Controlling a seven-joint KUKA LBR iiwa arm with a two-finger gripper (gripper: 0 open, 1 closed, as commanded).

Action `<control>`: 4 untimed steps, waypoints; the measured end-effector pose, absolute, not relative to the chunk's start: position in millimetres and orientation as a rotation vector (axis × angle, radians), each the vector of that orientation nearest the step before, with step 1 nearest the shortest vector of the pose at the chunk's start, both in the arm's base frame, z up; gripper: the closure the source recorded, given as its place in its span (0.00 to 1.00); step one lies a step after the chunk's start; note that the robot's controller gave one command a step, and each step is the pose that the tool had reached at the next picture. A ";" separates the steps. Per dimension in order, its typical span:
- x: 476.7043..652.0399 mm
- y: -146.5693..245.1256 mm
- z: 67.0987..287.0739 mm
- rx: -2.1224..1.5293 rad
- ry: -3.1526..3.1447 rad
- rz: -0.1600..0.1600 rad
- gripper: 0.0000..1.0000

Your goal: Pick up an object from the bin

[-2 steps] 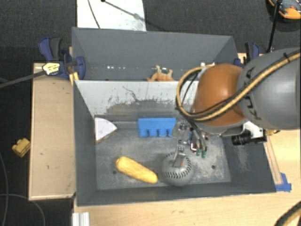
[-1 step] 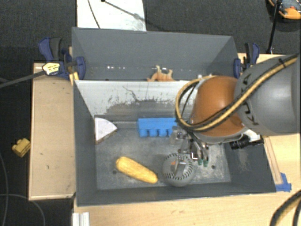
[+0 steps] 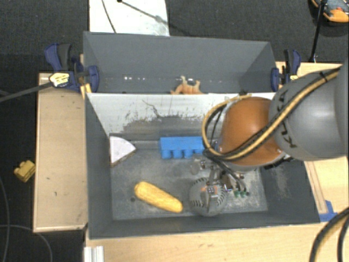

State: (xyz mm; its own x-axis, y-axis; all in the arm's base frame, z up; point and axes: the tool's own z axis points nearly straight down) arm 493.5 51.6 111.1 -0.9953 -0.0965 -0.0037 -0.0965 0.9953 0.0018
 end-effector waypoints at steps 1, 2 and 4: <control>490.6 23.2 101.0 0.001 3.139 0.007 0.00; 498.0 5.1 98.5 -0.015 3.140 0.002 0.00; 525.5 14.4 144.3 0.012 3.139 0.001 0.00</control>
Offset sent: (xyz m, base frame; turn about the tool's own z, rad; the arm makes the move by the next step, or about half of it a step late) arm 0.0082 -0.0465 -0.0169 0.1162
